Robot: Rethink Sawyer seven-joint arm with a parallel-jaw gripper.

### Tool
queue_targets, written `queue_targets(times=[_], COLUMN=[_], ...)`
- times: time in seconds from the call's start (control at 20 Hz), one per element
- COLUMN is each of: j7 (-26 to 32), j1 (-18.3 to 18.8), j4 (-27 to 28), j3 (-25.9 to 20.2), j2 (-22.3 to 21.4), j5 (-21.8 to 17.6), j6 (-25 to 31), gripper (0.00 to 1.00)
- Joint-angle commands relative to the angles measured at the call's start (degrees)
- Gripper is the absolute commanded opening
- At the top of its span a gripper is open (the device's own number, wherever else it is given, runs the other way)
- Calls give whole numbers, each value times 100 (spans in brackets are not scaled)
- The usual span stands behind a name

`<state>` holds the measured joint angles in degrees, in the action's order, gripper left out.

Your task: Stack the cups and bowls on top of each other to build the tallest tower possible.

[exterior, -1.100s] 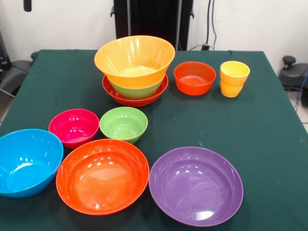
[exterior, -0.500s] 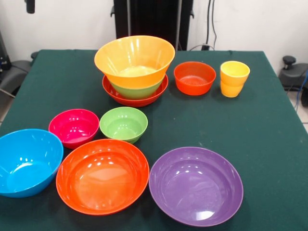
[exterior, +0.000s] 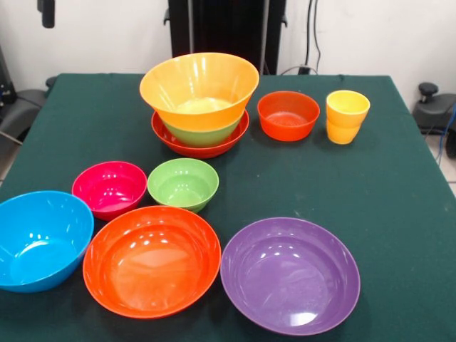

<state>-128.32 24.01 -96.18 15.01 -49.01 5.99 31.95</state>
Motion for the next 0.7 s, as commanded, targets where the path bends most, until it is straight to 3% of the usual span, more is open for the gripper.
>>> queue_targets(times=[0.05,0.7], j7=[-315,-964], j1=[-324,-791], j4=[347,983], j3=[-524,-189], j2=[629,1096], j5=[-206,81], j6=[52,171], gripper=[100,100])
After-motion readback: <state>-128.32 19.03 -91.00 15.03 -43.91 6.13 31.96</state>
